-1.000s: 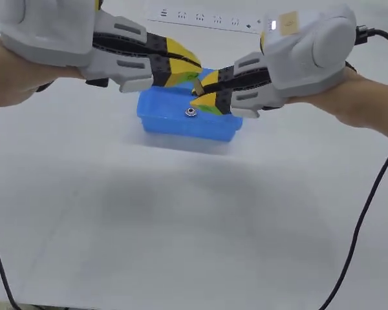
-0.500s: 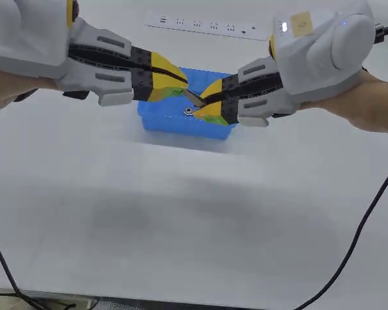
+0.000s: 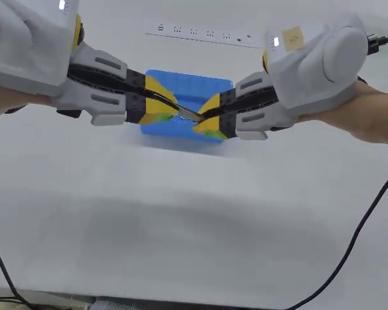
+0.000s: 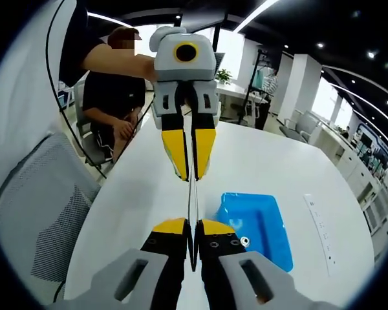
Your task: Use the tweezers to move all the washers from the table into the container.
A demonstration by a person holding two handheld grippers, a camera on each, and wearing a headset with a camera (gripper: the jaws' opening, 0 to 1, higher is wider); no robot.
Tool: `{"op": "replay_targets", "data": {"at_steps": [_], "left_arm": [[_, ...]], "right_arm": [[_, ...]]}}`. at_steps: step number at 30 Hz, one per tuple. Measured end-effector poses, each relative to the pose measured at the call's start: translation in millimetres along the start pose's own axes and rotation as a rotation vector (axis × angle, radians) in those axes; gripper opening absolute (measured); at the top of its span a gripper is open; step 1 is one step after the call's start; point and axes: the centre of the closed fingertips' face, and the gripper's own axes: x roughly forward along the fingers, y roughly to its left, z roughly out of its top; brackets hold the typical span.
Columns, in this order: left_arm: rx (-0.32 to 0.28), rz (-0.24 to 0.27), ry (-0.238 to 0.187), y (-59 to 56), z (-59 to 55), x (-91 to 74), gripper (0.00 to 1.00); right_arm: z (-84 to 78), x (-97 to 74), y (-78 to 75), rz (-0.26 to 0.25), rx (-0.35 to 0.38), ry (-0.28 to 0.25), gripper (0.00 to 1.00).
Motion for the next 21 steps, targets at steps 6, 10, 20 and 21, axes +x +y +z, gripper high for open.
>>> {"op": "replay_targets", "data": {"at_steps": [6, 10, 20, 21], "left_arm": [[0.007, -0.017, 0.025, -2.8, -2.6, 1.9, 0.07], [0.011, -0.036, 0.063, -6.6, -9.9, 6.4, 0.07], [-0.001, -0.066, 0.174, -16.5, -55.4, 28.1, 0.06], [-0.006, -0.064, 0.177, -15.9, -58.7, 29.0, 0.06]], "right_arm": [[-1.2, 1.1, 7.3, 0.007, -0.006, 0.021, 0.07], [-7.5, 4.8, 13.9, 0.018, -0.02, 0.073, 0.07], [-29.8, 14.4, 26.9, 0.056, -0.015, 0.157, 0.07], [-31.2, 15.2, 26.7, 0.055, -0.009, 0.157, 0.07]]}}
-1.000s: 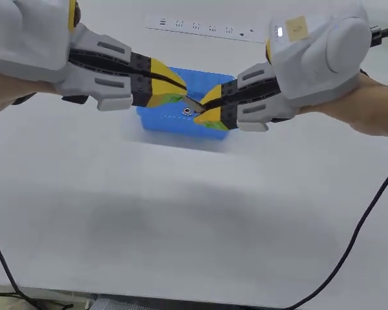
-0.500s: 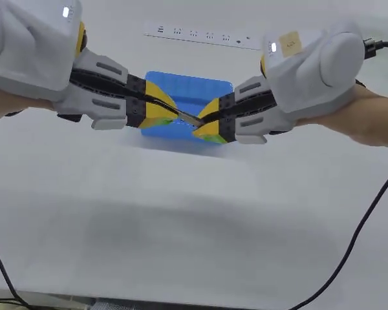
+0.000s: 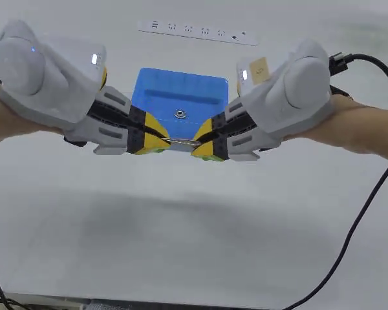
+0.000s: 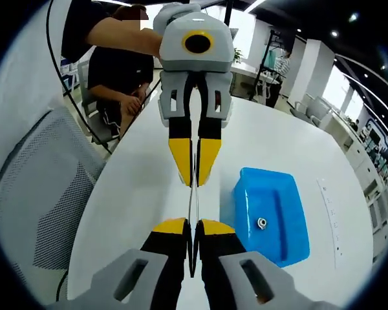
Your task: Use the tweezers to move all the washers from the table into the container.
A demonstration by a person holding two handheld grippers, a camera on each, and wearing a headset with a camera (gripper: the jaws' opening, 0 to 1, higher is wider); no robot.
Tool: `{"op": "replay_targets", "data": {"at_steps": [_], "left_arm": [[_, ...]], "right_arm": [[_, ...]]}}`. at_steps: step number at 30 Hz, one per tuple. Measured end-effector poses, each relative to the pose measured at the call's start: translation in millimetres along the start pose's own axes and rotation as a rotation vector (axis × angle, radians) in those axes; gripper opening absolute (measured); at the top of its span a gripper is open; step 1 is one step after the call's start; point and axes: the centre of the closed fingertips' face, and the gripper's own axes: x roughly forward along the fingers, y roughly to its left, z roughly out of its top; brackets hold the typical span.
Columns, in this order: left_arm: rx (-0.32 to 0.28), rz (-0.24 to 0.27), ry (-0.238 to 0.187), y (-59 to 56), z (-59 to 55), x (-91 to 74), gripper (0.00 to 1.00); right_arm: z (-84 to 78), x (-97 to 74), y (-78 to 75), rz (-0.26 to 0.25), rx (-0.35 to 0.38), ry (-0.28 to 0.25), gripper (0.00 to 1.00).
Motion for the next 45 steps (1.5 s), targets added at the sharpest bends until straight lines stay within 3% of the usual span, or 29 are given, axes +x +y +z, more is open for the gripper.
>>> {"op": "replay_targets", "data": {"at_steps": [5, 8, 11, 15, 20, 25, 29, 45], "left_arm": [[-0.018, 0.002, 0.038, 4.0, -19.5, 13.4, 0.06], [-0.039, 0.022, 0.087, 12.0, -33.3, 24.3, 0.06], [-0.054, 0.022, 0.118, 15.8, -43.2, 31.6, 0.06], [-0.073, 0.019, 0.162, 16.5, -56.5, 37.9, 0.06], [-0.102, 0.016, 0.218, 14.3, -70.3, 44.5, 0.07], [-0.092, 0.004, 0.245, 9.3, -76.0, 47.5, 0.07], [-0.13, 0.01, 0.256, 9.6, -79.7, 47.0, 0.08], [-0.176, 0.029, 0.26, 9.3, -77.9, 46.5, 0.09]], "right_arm": [[-10.4, 10.0, -1.8, 0.001, 0.017, 0.015, 0.07], [-21.8, 19.1, -7.7, -0.016, 0.007, 0.038, 0.07], [-33.9, 29.2, -12.6, -0.025, 0.052, 0.055, 0.08], [-40.7, 37.9, -12.2, -0.022, 0.068, 0.074, 0.08], [-51.4, 50.0, -8.6, -0.015, 0.141, 0.092, 0.08], [-56.9, 54.0, -3.5, -0.012, 0.15, 0.107, 0.08], [-57.9, 55.8, -5.3, -0.02, 0.176, 0.091, 0.08], [-58.6, 57.2, -5.0, -0.036, 0.173, 0.12, 0.13]]}}
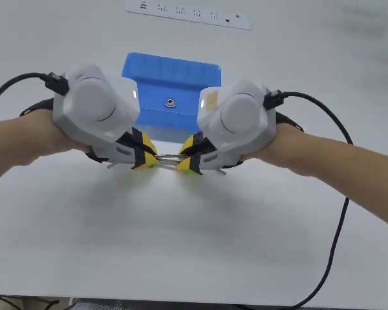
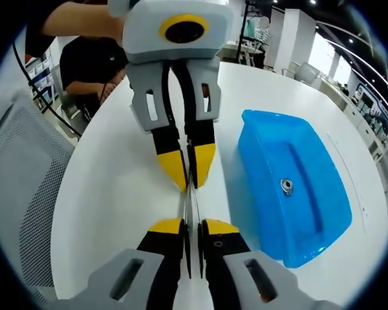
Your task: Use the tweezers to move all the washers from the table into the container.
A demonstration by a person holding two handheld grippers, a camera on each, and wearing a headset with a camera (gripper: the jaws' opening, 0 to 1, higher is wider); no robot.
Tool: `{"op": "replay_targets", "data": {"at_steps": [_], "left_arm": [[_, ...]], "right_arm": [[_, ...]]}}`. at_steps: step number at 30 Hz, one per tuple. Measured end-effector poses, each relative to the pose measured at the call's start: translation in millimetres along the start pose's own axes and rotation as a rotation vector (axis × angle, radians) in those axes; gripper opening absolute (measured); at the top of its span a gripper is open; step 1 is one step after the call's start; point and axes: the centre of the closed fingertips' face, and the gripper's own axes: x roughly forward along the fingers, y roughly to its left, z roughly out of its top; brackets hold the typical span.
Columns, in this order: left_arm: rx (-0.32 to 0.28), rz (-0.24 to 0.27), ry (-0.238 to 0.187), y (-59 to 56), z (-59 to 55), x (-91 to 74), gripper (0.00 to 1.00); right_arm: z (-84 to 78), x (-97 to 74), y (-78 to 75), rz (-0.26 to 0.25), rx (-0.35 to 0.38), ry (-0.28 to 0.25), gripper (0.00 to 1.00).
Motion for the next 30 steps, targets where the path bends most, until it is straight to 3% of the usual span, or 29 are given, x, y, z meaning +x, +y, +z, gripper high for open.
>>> {"op": "replay_targets", "data": {"at_steps": [11, 14, 16, 19, 23, 27, 30], "left_arm": [[-0.026, 0.003, 0.012, -2.6, -1.2, -2.0, 0.12], [-0.073, 0.032, 0.017, -0.5, -4.4, -5.8, 0.16], [-0.072, 0.048, 0.02, 0.2, -8.1, -10.3, 0.18], [-0.098, 0.077, -0.009, -0.8, -8.7, -18.7, 0.22], [-0.146, 0.122, -0.091, -2.9, -0.4, -32.7, 0.23], [-0.183, 0.176, -0.181, -2.8, 9.9, -49.0, 0.31], [-0.158, 0.294, -0.221, 4.1, 13.7, -70.2, 0.47]], "right_arm": [[-8.8, -4.2, -3.9, -0.031, 0.026, 0.035, 0.17], [-11.8, -7.0, -5.2, -0.05, 0.036, 0.037, 0.21], [-15.2, -9.6, -5.2, -0.059, 0.042, 0.04, 0.22], [-19.7, -15.5, -6.1, -0.082, 0.048, 0.041, 0.25], [-12.6, -29.7, -10.1, -0.147, 0.175, -0.066, 0.3], [-1.8, -52.2, -14.8, -0.218, 0.24, -0.187, 0.36], [1.8, -71.6, -13.6, -0.248, 0.252, -0.231, 0.42]]}}
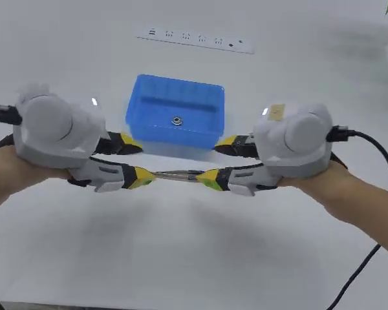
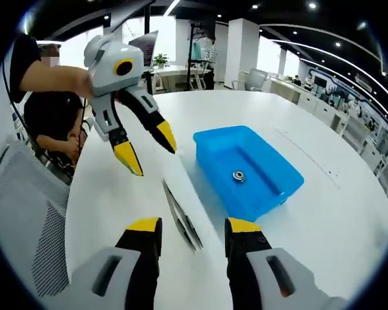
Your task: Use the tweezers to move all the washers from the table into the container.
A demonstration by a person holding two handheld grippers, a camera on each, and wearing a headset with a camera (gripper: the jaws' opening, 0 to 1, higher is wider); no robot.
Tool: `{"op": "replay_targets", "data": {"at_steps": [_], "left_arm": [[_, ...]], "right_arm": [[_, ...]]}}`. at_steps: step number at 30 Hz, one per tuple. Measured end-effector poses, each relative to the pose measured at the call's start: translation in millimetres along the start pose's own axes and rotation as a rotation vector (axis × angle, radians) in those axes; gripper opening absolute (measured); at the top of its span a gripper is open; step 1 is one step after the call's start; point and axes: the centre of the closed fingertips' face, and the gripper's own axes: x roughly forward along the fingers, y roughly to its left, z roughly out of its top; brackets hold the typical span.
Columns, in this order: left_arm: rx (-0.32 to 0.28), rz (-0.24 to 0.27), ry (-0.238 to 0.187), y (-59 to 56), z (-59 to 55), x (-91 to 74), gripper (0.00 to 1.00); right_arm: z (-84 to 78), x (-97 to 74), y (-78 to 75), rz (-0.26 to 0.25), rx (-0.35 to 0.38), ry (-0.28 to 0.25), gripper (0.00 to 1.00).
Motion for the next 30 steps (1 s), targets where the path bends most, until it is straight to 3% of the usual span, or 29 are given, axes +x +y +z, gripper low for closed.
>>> {"op": "replay_targets", "data": {"at_steps": [2, 6, 9, 11, 13, 14, 18, 22, 25, 30], "left_arm": [[0.007, 0.025, -0.023, -0.4, 5.2, -9.4, 0.62], [0.014, 0.039, -0.073, -9.4, 16.9, -32.3, 0.72], [0.055, 0.017, -0.058, -22.4, 17.6, -45.2, 0.89], [0.063, 0.032, -0.047, -23.3, 17.0, -49.6, 1.0], [0.047, 0.03, -0.06, -24.4, 20.8, -56.7, 1.0], [0.018, 0.03, -0.105, -25.1, 28.7, -60.3, 1.0], [-0.028, 0.067, -0.171, -15.6, 43.1, -70.0, 1.0], [-0.017, 0.088, -0.177, -10.6, 50.0, -77.1, 1.0], [-0.011, 0.08, -0.193, -12.0, 56.9, -82.8, 1.0], [-0.015, 0.069, -0.21, -15.7, 61.5, -84.5, 1.0]], "right_arm": [[3.0, -11.0, -1.7, -0.012, 0.001, -0.016, 0.47], [9.6, -31.0, -1.1, -0.029, -0.017, -0.04, 0.54], [15.2, -45.9, 1.3, -0.048, -0.035, -0.064, 0.61], [16.6, -51.9, 4.7, -0.046, -0.038, -0.075, 0.65], [16.5, -56.7, 8.6, -0.042, -0.046, -0.081, 0.68], [15.4, -59.3, 11.6, -0.036, -0.054, -0.08, 0.7], [11.5, -65.6, 19.4, -0.022, -0.079, -0.07, 0.81], [7.5, -69.7, 23.7, -0.017, -0.083, -0.062, 0.99], [-1.6, -73.4, 26.2, -0.01, -0.099, -0.028, 1.0], [-1.9, -80.7, 23.9, -0.019, -0.095, -0.033, 1.0]]}}
